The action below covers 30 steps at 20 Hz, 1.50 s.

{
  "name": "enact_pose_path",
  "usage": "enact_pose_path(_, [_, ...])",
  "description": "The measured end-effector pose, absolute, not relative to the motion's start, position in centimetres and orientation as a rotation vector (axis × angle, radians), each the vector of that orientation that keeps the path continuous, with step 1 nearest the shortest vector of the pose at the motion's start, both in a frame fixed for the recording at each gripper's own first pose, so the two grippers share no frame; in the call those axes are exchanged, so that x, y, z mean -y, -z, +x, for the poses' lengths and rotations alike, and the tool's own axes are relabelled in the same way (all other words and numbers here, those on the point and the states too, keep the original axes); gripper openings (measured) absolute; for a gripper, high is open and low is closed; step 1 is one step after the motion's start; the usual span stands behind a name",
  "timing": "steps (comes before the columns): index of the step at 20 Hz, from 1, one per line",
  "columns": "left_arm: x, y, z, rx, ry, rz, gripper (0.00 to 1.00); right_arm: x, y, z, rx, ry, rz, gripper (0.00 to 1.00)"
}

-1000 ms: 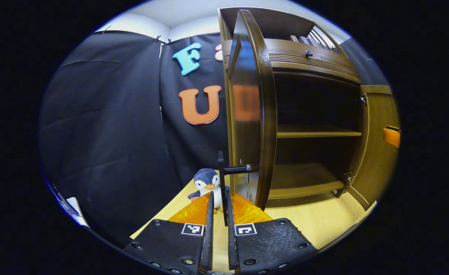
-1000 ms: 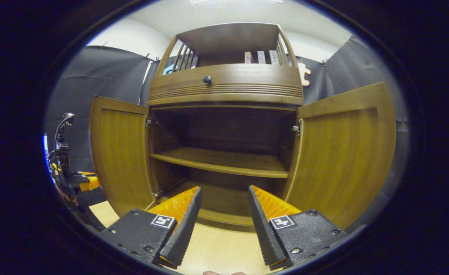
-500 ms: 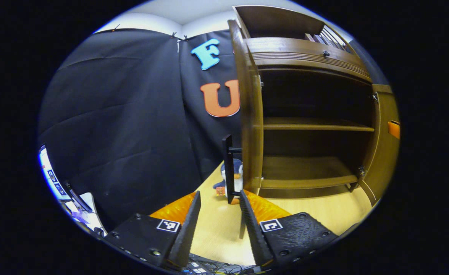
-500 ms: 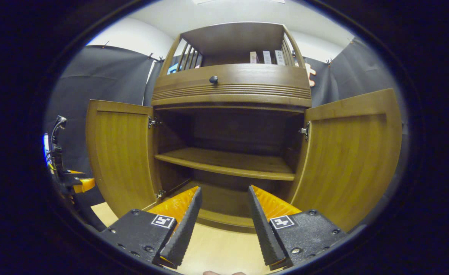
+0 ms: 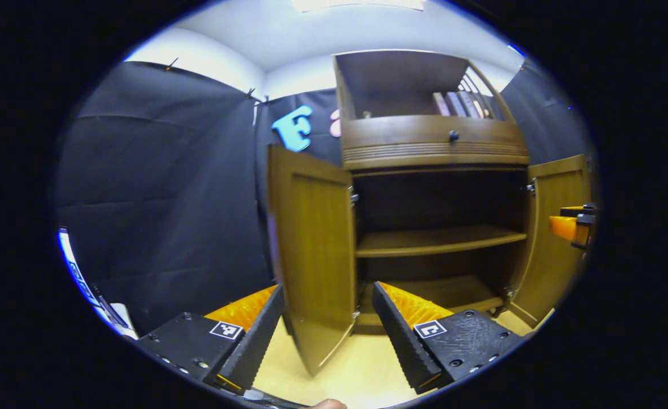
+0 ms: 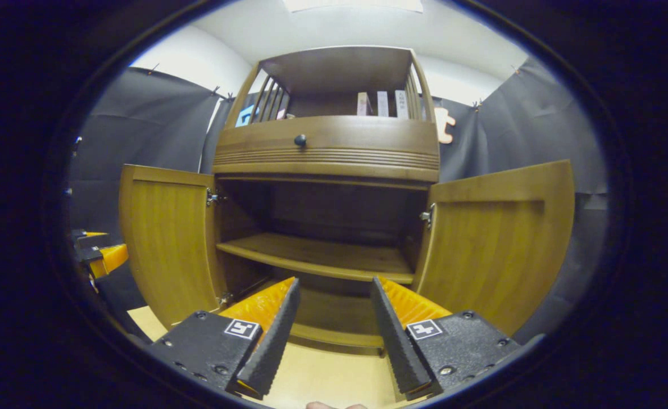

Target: Open the right door of the double-door shoe cabinet with the right hand, and open the left door with the left hand.

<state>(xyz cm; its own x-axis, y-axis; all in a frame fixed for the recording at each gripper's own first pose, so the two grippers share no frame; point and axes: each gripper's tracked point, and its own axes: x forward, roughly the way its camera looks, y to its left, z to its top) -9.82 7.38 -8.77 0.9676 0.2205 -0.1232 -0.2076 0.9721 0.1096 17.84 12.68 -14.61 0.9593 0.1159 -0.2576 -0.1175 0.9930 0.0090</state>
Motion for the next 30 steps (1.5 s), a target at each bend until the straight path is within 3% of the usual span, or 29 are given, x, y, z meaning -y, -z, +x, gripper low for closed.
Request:
enact_pose_path(1, [-5.9, 8.1, -9.3, -0.126, -0.181, 0.100, 0.96, -12.4, 14.2, 17.7, -0.251, -0.113, -0.012, 0.82])
enact_pose_path(2, [-4.7, 7.4, -8.7, -0.119, -0.147, 0.110, 0.90, -12.1, 13.8, 17.5, -0.244, -0.104, -0.016, 0.82])
enact_pose_path(3, [-3.6, 6.6, -8.1, -0.105, -0.122, 0.121, 0.96, -11.9, 13.5, 17.4, -0.239, -0.098, -0.019, 0.89])
enact_pose_path(4, [-2.6, 5.7, -7.3, -0.087, -0.088, 0.122, 0.96, -11.8, 13.2, 17.2, -0.235, -0.093, -0.020, 0.91])
enact_pose_path(5, [-1.4, 5.0, -6.8, -0.072, -0.064, 0.119, 0.90, -11.3, 13.0, 17.2, -0.234, -0.083, -0.022, 0.91])
enact_pose_path(7, [0.1, 4.1, -6.1, -0.058, -0.031, 0.104, 1.00, -10.5, 12.6, 17.0, -0.233, -0.064, -0.020, 0.96])
enact_pose_path(8, [0.7, 4.2, -6.2, -0.059, -0.017, 0.090, 0.96, -10.3, 12.4, 16.9, -0.231, -0.057, -0.017, 1.00])
enact_pose_path(11, [1.0, 4.2, -5.5, -0.080, -0.021, 0.069, 0.96, -9.6, 11.2, 16.6, -0.211, -0.037, -0.008, 1.00])
enact_pose_path(12, [1.1, 4.1, -5.3, -0.080, -0.027, 0.073, 1.00, -9.4, 10.9, 16.5, -0.204, -0.027, -0.006, 1.00])
enact_pose_path(15, [0.9, 3.8, -4.8, -0.074, -0.041, 0.070, 0.96, -9.1, 10.4, 17.1, -0.195, -0.012, 0.005, 0.96])
enact_pose_path(18, [0.6, 3.4, -4.4, -0.068, -0.045, 0.057, 0.96, -9.2, 10.2, 17.2, -0.190, -0.009, 0.010, 1.00])
enact_pose_path(28, [-0.4, 3.0, -3.4, -0.036, -0.056, 0.067, 0.96, -9.4, 10.0, 17.6, -0.167, -0.029, 0.005, 0.96])
enact_pose_path(29, [-0.6, 2.9, -3.4, -0.034, -0.060, 0.070, 1.00, -9.5, 9.9, 17.7, -0.165, -0.034, 0.005, 0.96])
enact_pose_path(30, [-0.8, 2.7, -3.2, -0.031, -0.063, 0.073, 0.96, -9.5, 9.9, 17.7, -0.161, -0.038, 0.005, 1.00])
